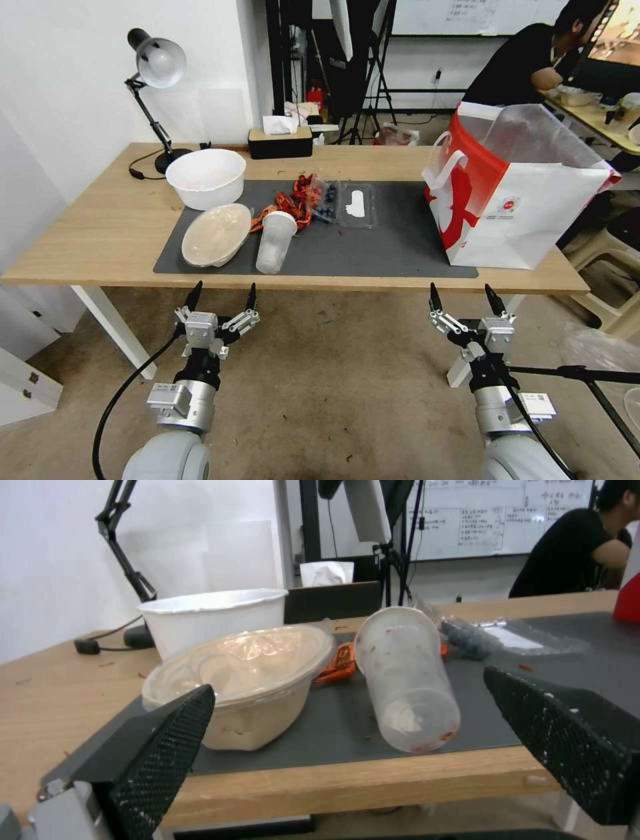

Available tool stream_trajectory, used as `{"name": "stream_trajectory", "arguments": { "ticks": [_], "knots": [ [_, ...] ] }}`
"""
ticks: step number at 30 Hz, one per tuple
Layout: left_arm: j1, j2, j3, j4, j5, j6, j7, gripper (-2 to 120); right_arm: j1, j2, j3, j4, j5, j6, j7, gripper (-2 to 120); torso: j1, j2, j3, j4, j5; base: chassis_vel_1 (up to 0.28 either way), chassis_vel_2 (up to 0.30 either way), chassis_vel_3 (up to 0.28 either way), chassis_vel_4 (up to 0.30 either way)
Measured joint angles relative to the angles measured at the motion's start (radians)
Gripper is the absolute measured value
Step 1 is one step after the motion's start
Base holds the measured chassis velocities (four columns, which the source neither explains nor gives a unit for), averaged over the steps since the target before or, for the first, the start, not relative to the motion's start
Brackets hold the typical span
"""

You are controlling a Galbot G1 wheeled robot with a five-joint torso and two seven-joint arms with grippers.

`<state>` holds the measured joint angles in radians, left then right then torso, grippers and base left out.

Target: Pick up the trash from the table and place it into the takeout bag.

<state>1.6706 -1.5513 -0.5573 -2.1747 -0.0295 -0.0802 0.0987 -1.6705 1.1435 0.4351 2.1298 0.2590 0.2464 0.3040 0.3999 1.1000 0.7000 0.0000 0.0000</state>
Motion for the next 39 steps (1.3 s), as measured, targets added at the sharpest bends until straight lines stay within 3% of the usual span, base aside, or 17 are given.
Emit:
{"name": "stream_trajectory", "arguments": {
  "ticks": [7,10,14,17,28,39],
  "knots": [
    [-0.063,0.072,-0.023,0.056,0.070,-0.057,0.004,100,0.019,-0.002,-0.005,-0.002,0.003,-0.007,0.000,100,0.000,0.000,0.000,-0.0001,-0.0001,0.000,0.000,0.000,0.000],
    [-0.145,0.179,-0.030,0.115,0.089,-0.070,0.013,100,0.020,0.001,-0.005,0.001,0.002,-0.013,-0.001,100,0.000,0.000,0.000,-0.0001,-0.0001,0.000,0.000,0.000,0.000],
    [-0.181,0.235,-0.029,0.154,0.088,-0.084,0.022,100,0.021,0.004,-0.008,0.002,0.000,-0.016,-0.002,100,0.000,0.000,0.000,0.0000,-0.0001,0.000,0.000,0.000,0.000],
    [-0.237,0.321,-0.026,0.230,0.092,-0.116,0.043,100,0.022,0.007,-0.010,0.004,-0.002,-0.022,-0.002,100,0.000,0.000,0.000,-0.0001,-0.0003,0.000,0.000,0.000,0.000],
    [-0.308,0.484,-0.030,0.377,0.128,-0.151,0.077,99,0.012,0.026,-0.018,-0.001,-0.012,-0.022,-0.002,100,0.000,0.000,0.000,0.0000,-0.0002,0.000,0.000,0.000,0.000],
    [-0.311,0.548,-0.035,0.388,0.144,-0.180,0.093,63,0.012,0.034,-0.023,-0.006,-0.017,-0.019,-0.002,100,0.000,0.000,0.000,0.0001,-0.0002,0.000,0.000,0.000,0.000]
  ]
}}
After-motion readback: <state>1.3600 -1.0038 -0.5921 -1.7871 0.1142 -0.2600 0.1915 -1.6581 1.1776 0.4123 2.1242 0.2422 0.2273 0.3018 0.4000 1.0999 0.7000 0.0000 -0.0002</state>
